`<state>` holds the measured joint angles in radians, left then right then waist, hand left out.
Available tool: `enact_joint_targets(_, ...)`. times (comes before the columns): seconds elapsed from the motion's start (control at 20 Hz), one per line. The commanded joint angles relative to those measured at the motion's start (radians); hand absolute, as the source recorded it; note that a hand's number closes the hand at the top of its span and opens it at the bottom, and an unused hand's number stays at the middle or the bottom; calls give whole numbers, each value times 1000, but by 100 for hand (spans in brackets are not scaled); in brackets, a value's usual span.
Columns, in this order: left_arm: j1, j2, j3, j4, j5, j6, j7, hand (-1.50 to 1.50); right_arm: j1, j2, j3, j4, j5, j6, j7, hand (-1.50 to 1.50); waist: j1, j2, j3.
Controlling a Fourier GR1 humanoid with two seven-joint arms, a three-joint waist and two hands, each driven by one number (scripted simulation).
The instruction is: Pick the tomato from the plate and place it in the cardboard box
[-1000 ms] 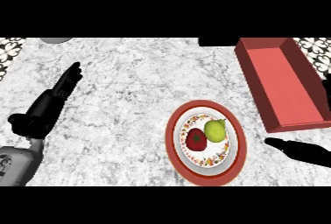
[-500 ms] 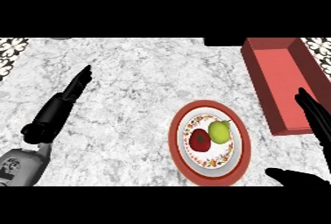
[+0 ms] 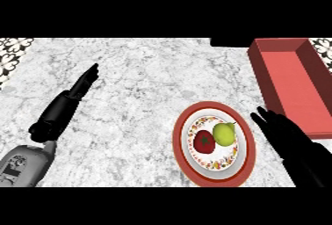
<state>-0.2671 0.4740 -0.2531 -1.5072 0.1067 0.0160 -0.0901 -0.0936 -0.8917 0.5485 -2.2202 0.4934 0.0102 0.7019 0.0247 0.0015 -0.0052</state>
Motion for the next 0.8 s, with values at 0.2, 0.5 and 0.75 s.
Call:
enact_joint_targets(0.2, -13, 2, 20, 9, 3, -35, -3, 0, -301, 271, 205, 44, 28, 325, 465, -150, 15, 1, 0)
enact_joint_targets(0.5, -1, -9, 41, 28, 10, -51, -18, 0, -392, 520, 291, 200, 43, 371, 621, -150, -9, -2, 2)
enact_joint_targets(0.75, -13, 0, 77, 49, -19, -40, -17, 0, -343, 585, 323, 273, 96, 365, 607, -150, -28, -4, 4)
